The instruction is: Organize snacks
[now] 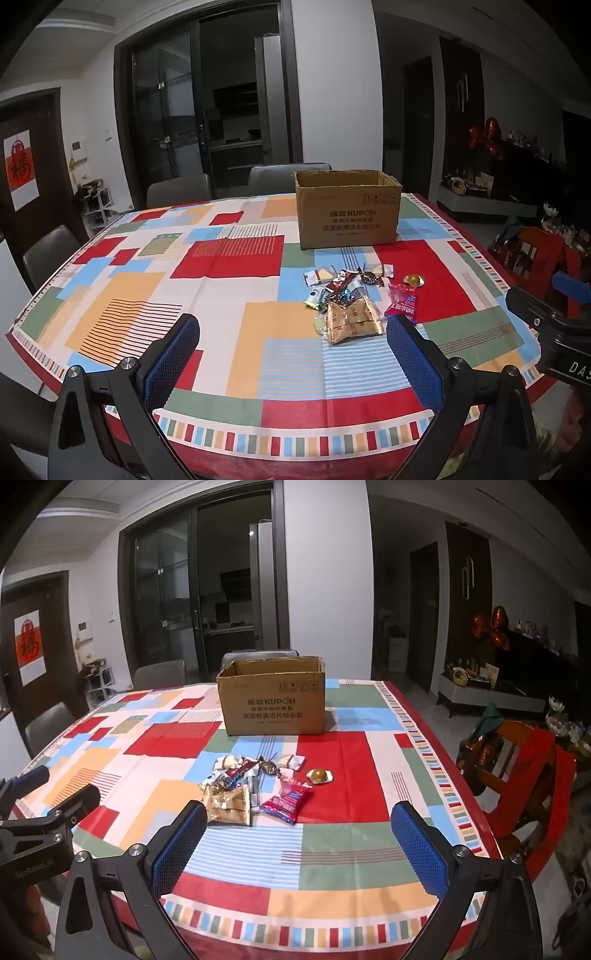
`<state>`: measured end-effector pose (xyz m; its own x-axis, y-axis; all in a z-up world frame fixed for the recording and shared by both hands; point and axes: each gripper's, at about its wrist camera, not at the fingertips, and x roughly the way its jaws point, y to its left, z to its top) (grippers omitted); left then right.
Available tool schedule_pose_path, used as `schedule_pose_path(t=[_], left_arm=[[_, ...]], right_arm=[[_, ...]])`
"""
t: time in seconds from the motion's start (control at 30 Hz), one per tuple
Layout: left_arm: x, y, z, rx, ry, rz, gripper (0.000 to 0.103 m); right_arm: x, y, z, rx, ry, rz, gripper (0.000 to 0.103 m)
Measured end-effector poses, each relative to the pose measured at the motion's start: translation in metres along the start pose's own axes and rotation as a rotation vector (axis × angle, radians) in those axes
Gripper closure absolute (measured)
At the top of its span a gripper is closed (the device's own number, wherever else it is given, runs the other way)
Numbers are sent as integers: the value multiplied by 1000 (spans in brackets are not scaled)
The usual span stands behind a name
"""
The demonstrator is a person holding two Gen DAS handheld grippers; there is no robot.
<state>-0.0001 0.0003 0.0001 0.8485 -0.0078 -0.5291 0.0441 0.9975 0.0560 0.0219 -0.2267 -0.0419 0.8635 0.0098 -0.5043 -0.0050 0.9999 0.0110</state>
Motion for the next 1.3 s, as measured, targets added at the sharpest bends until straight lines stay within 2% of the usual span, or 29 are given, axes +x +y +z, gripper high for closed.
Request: schedule_pose_path(t=[0.27,0.3,0.4,1.3], left_arm=[[-1,-1,1,1,-10,17,0],[-1,1,0,-3,-19,-12,0],[-2,3,0,-3,-23,-17,0],[-10,2,6,2,-33,-13,0]], right_arm=[[1,1,1,3,-4,4,2],[1,1,0,2,-4,5,2],[2,1,2,4,-6,8,2],[-5,1,2,2,-25,10,2]])
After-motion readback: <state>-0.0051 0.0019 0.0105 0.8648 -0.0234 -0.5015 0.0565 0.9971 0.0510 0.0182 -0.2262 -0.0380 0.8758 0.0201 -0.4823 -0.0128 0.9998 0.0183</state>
